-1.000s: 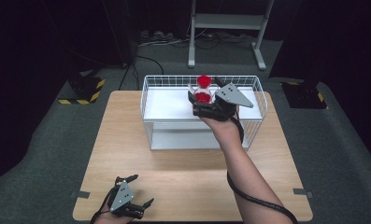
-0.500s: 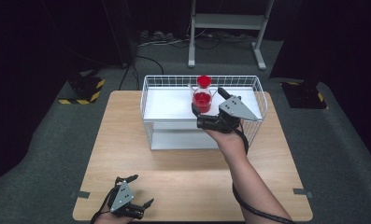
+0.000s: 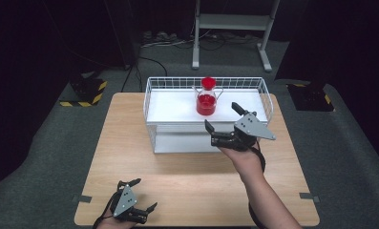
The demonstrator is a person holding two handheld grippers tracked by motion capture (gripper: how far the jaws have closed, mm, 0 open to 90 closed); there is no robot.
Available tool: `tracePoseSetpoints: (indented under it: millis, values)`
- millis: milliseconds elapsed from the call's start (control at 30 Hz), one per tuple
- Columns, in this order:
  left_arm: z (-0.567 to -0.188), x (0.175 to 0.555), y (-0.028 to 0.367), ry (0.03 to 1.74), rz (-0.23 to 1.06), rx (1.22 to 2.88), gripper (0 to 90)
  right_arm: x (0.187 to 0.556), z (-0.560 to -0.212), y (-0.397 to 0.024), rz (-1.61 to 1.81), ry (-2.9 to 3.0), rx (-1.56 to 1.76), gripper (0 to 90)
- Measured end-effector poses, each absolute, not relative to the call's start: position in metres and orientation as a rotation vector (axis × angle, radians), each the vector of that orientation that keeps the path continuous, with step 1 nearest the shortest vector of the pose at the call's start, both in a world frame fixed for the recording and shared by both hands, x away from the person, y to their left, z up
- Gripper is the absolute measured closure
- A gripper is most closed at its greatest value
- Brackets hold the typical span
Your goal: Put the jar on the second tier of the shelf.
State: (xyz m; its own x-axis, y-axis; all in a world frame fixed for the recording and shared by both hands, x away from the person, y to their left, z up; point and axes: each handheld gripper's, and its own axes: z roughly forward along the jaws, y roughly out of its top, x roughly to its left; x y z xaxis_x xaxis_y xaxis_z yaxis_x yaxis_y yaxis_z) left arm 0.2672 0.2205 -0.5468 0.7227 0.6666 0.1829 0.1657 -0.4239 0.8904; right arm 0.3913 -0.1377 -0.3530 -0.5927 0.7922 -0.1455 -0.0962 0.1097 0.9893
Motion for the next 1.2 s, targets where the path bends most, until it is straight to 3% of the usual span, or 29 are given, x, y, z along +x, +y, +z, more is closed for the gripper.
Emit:
tracePoseSetpoints:
  millis: [1200]
  values:
    - [-0.547,0.266,0.221,0.631,0.664,1.95,0.8,0.362,-0.412,-0.157,1.412,1.832,0.702,0.1]
